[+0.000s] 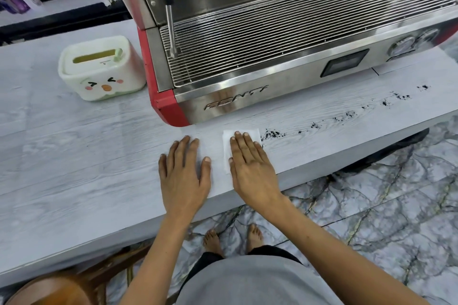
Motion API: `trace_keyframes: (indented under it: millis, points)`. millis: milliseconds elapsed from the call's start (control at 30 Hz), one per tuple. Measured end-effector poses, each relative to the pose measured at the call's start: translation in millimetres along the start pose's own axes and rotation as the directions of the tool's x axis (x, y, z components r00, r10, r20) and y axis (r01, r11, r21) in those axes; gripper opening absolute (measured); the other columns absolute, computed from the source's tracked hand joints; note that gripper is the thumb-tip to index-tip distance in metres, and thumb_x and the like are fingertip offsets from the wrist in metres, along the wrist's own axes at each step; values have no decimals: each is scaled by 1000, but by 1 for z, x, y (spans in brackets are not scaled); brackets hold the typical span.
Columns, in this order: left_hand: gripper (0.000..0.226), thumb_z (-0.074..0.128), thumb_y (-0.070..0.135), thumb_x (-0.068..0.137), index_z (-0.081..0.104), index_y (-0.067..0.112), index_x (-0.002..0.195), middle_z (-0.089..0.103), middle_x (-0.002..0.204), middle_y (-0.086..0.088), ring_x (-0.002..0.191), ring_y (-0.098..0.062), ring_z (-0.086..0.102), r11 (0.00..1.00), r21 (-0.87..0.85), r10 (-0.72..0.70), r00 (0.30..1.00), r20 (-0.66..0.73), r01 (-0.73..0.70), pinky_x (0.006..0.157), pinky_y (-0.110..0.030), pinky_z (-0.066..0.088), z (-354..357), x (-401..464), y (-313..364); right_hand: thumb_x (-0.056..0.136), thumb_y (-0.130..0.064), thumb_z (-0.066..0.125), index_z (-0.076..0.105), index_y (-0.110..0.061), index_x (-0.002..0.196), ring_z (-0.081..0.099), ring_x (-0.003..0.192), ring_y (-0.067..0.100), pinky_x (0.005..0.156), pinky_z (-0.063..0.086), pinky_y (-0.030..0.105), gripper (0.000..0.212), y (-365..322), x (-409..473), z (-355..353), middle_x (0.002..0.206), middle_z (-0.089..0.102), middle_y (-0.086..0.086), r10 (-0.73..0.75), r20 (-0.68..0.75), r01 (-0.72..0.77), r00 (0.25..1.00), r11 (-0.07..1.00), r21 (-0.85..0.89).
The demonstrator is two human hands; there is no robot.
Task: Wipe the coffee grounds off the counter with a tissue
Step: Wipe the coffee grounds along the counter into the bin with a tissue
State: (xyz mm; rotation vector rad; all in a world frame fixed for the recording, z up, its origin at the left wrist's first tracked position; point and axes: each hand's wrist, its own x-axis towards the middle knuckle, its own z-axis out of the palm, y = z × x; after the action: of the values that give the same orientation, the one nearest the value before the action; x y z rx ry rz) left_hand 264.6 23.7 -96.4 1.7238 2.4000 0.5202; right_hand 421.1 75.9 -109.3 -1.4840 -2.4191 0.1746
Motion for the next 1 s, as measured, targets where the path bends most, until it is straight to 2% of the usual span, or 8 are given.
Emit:
trace_keyframes:
  millis: [267,567,1000]
  points:
    - [54,38,48,98,41,26,147,34,159,5,149,-19,23,1000,-15,-13,1000,-11,12,123,-46,13,0,0,1,101,-25,30,42,1,141,34,140,26,116,27,42,49,10,-7,-2,149,39,16,-15,-12,15,1000,1000,-11]
    - [55,37,49,98,40,26,148,34,159,4,149,-20,23,1000,-13,6,1000,-10,-6,122,-47,12,0,0,-1,102,-25,33,44,1,140,35,140,27,114,31,44,48,13,-6,-3,148,41,17,-24,-27,24,999,1000,7]
    - [59,32,53,98,35,26,150,26,162,4,151,-23,16,998,-7,67,996,61,-67,122,-53,8,5,1,10,101,-29,35,46,-2,140,34,141,23,115,30,41,49,42,-4,-12,148,42,13,-39,-40,38,998,999,-13]
